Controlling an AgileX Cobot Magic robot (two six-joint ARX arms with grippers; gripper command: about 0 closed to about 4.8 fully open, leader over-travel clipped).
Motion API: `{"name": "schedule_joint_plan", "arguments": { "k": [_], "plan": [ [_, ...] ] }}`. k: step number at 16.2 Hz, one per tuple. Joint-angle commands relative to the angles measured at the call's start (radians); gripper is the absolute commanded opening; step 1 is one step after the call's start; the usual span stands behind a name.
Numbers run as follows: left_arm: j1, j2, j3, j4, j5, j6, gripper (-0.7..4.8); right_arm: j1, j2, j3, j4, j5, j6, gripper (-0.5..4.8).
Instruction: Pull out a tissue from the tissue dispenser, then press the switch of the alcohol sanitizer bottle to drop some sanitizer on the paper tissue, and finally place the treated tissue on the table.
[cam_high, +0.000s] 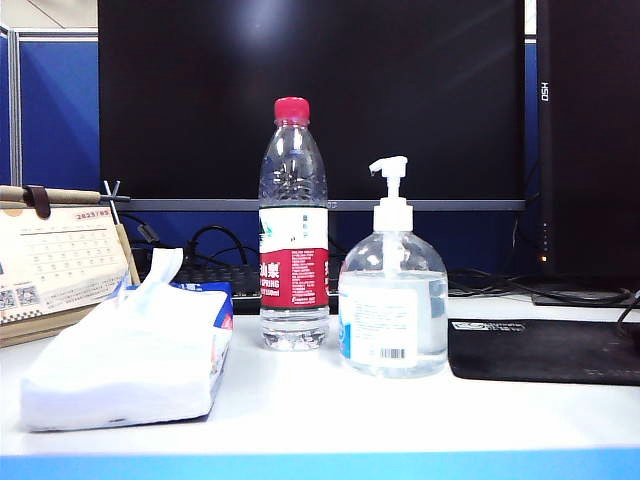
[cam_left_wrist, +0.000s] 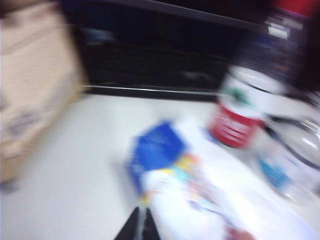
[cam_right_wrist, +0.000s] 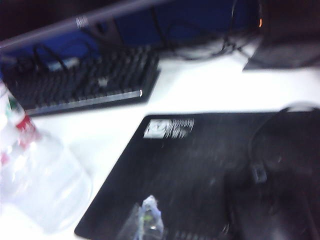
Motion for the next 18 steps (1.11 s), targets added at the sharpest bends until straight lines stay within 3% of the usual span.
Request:
{"name": "schedule_joint_plan", "arguments": {
  "k": [1, 4, 6, 7, 8, 11, 12, 15, 17, 18],
  "plan": [
    [0.0, 0.001, -0.001, -0.019, -0.027, -0.047, -0.02, 0.0, -0.002, -0.002, 0.039, 0.091, 0.004, -0.01],
    [0.0, 0.001, -0.001, -0.016, 0.036, -0.047, -0.02, 0.001, -0.002, -0.002, 0.031, 0.087, 0.0, -0.01],
    [0.0, 0.001, -0.001, -0.016, 0.047, -0.047, -0.02, 0.001, -0.002, -0.002, 0.021, 0.075, 0.121, 0.0],
    [0.0, 0.001, -0.001, -0.01, 0.085, -0.047, 0.22, 0.001, -0.002, -0.002, 0.034, 0.074, 0.171, 0.01],
    [0.0, 0.001, -0.001, -0.002, 0.128, -0.058, 0.85, 0.001, -0.002, -0.002, 0.065, 0.045, 0.18, 0.24],
    [0.0, 0.002, -0.001, 0.061, 0.167, -0.107, 0.88, 0.001, 0.0, -0.002, 0.227, -0.116, 0.209, 0.27],
    [0.0, 0.002, -0.001, 0.079, 0.176, -0.13, 0.89, 0.001, 0.0, -0.002, 0.232, -0.127, 0.229, 0.27],
    [0.0, 0.002, 0.003, 0.158, 0.331, -0.306, 0.89, 0.001, 0.013, -0.002, 0.275, -0.226, 0.253, 0.27],
    [0.0, 0.002, 0.024, 0.167, 0.315, -0.306, 0.89, 0.001, 0.019, 0.006, 0.35, -0.243, 0.253, 0.31],
    [0.0, 0.008, 0.053, 0.167, 0.291, -0.295, 0.92, 0.001, 0.033, 0.029, 0.379, -0.242, 0.248, 0.89]
  ]
}}
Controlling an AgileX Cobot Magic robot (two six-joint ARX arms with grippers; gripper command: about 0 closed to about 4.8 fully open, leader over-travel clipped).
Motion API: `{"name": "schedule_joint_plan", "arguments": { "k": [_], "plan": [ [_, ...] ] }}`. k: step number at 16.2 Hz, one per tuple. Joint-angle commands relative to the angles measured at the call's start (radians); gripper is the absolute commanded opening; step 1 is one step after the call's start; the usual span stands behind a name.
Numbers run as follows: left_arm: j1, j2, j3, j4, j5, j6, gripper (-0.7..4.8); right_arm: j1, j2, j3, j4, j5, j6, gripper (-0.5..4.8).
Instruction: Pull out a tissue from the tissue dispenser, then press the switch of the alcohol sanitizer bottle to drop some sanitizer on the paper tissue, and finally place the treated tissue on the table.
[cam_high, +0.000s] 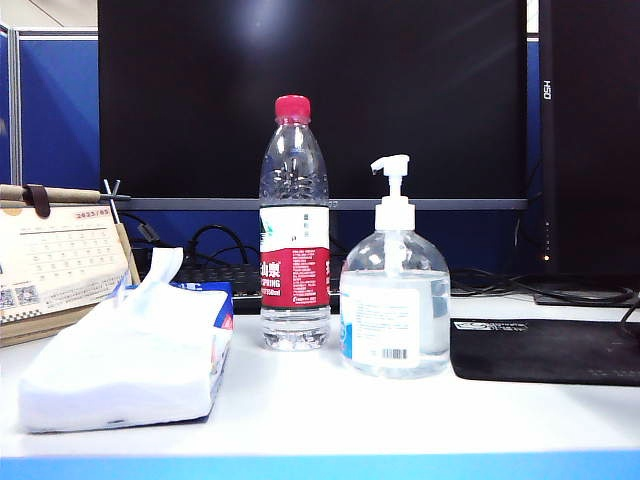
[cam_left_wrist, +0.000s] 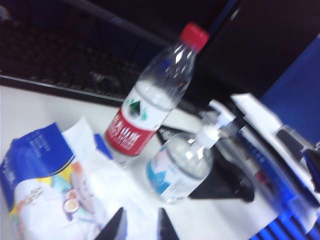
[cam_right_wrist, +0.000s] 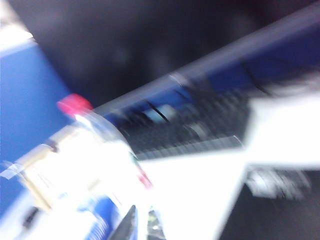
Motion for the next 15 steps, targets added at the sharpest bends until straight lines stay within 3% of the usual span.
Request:
{"name": "schedule_joint_plan", "arguments": {
  "k": [1, 5, 9, 12, 15],
  "plan": [
    [0.0, 0.018, 0.076, 0.035, -0.043, 0.027, 0.99, 0.001, 0.04, 0.057, 0.106, -0.005, -0.013, 1.22],
    [-0.001, 0.335, 0.236, 0.094, -0.044, 0.061, 0.99, 0.002, 0.362, 0.266, 0.168, -0.046, -0.095, 1.22],
    [-0.044, 0.792, 0.315, 0.375, 0.057, 0.043, 0.99, 0.003, 0.704, 0.428, 0.344, -0.21, -0.124, 1.22],
    [-0.11, 0.914, 0.323, 0.383, 0.07, 0.019, 0.99, 0.001, 0.763, 0.443, 0.341, -0.253, -0.126, 1.22],
    [-0.181, 0.919, 0.323, 0.325, -0.019, 0.018, 0.99, 0.001, 0.765, 0.443, 0.341, -0.246, -0.147, 1.21]
  ]
}}
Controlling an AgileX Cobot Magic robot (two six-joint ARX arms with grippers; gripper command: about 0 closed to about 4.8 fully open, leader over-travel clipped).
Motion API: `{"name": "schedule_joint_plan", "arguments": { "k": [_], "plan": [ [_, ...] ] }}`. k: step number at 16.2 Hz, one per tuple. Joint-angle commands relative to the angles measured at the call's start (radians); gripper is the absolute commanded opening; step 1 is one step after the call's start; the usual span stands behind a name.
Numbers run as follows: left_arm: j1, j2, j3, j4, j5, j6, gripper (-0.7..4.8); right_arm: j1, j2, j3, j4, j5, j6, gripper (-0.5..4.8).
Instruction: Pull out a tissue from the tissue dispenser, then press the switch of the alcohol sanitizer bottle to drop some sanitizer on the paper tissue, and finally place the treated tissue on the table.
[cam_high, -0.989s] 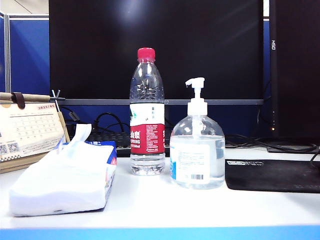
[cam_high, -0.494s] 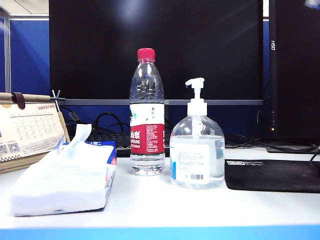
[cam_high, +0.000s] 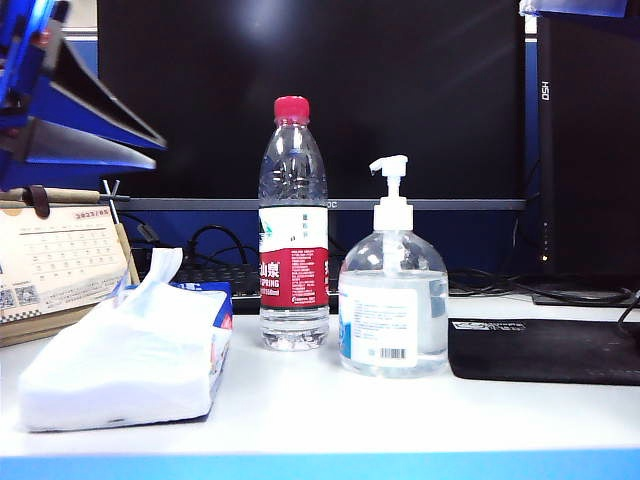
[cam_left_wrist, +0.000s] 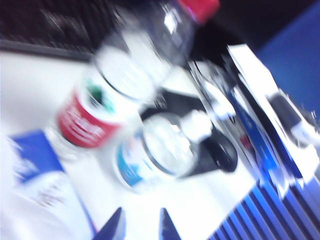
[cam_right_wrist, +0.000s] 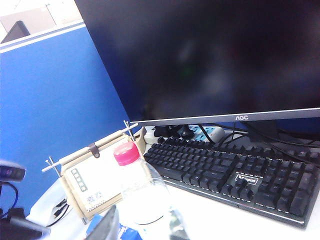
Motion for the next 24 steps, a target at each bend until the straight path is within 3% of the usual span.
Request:
{"name": "schedule_joint_plan", "arguments": {
  "k": [1, 3, 6, 12, 18, 19, 20, 21, 23, 24],
  "plan": [
    [-0.048, -0.002, 0.005, -0.046, -0.089, -0.002, 0.99, 0.002, 0.0, 0.003, 0.019, 0.0, -0.023, 1.21],
    [-0.069, 0.0, 0.004, -0.131, -0.141, -0.001, 0.99, 0.002, -0.001, 0.003, 0.019, 0.0, -0.023, 1.21],
    [-0.08, 0.019, 0.005, -0.124, -0.158, -0.002, 0.99, 0.002, -0.001, 0.003, 0.017, 0.0, -0.023, 1.22],
    [-0.179, 0.188, 0.005, 0.018, -0.156, -0.052, 1.26, 0.002, -0.001, 0.002, 0.016, -0.002, -0.023, 1.21],
    [-0.178, 0.187, 0.008, -0.113, -0.204, -0.05, 1.27, 0.002, -0.001, 0.002, 0.014, -0.005, -0.023, 1.21],
    [-0.178, 0.188, 0.024, -0.134, -0.214, -0.05, 1.84, 0.002, -0.001, 0.002, 0.01, -0.004, -0.023, 1.21],
    [-0.178, 0.188, 0.039, -0.152, -0.223, -0.048, 3.02, 0.002, -0.001, 0.002, 0.008, -0.005, -0.023, 1.21],
    [-0.178, 0.188, 0.06, -0.171, -0.225, -0.047, 3.66, 0.002, -0.001, 0.002, 0.003, -0.005, -0.023, 1.21],
    [-0.178, 0.188, 0.114, -0.23, -0.232, -0.051, 3.66, 0.002, -0.001, 0.002, -0.01, -0.005, -0.023, 1.21],
    [-0.178, 0.188, 0.168, -0.324, -0.263, -0.051, 3.67, 0.002, -0.001, 0.002, -0.014, -0.005, -0.023, 1.21]
  ]
}}
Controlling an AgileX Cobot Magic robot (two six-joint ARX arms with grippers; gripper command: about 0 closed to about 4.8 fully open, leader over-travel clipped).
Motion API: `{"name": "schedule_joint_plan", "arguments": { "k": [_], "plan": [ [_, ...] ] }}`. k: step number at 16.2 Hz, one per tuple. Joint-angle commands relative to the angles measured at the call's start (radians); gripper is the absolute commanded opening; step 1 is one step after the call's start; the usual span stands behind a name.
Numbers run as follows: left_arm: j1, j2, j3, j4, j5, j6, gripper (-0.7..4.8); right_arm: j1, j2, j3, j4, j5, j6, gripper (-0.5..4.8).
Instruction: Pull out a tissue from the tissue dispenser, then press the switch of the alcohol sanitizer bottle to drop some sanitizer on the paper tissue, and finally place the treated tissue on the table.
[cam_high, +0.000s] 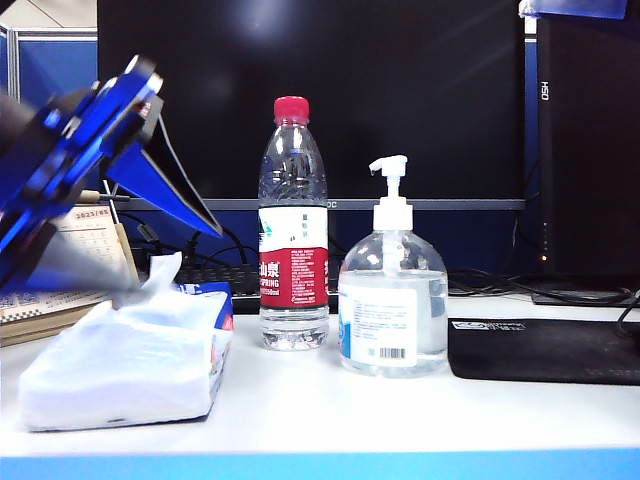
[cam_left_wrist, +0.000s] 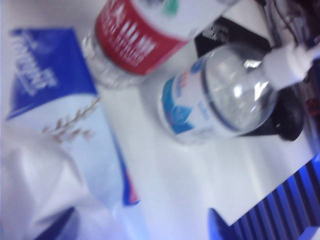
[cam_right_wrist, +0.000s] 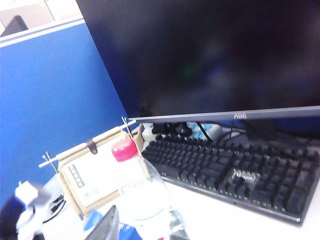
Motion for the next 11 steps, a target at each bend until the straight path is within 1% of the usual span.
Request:
{"name": "schedule_joint_plan", "arguments": {
  "k": [1, 2, 4, 5, 7, 8, 9, 11],
  "plan": [
    [0.001, -0.002, 0.129, -0.221, -0.065, 0.0, 3.67, 0.001, -0.002, 0.002, -0.003, -0.004, -0.002, 1.21],
    [0.001, -0.002, 0.166, -0.279, -0.071, 0.0, 3.67, 0.001, -0.002, 0.002, -0.003, -0.004, -0.002, 1.21],
    [0.001, -0.002, 0.203, -0.314, -0.07, 0.005, 3.67, 0.001, -0.002, 0.002, -0.003, -0.004, -0.002, 1.21],
    [0.001, -0.002, 0.208, -0.326, -0.074, 0.004, 3.67, 0.001, -0.002, 0.002, -0.003, -0.004, -0.002, 1.21],
    [0.001, 0.001, 0.208, -0.364, -0.116, 0.005, 3.67, 0.001, -0.002, 0.002, -0.003, -0.003, -0.003, 1.21],
    [0.001, 0.01, 0.208, -0.389, -0.115, 0.007, 3.67, 0.001, -0.002, 0.002, -0.003, -0.003, -0.003, 1.21],
    [0.001, 0.017, 0.208, -0.393, -0.116, 0.008, 3.67, 0.001, -0.002, 0.002, -0.003, -0.002, -0.003, 1.21],
    [0.001, 0.027, 0.209, -0.36, -0.115, 0.008, 3.66, 0.001, -0.002, 0.002, -0.004, -0.003, -0.002, 1.21]
  ]
}}
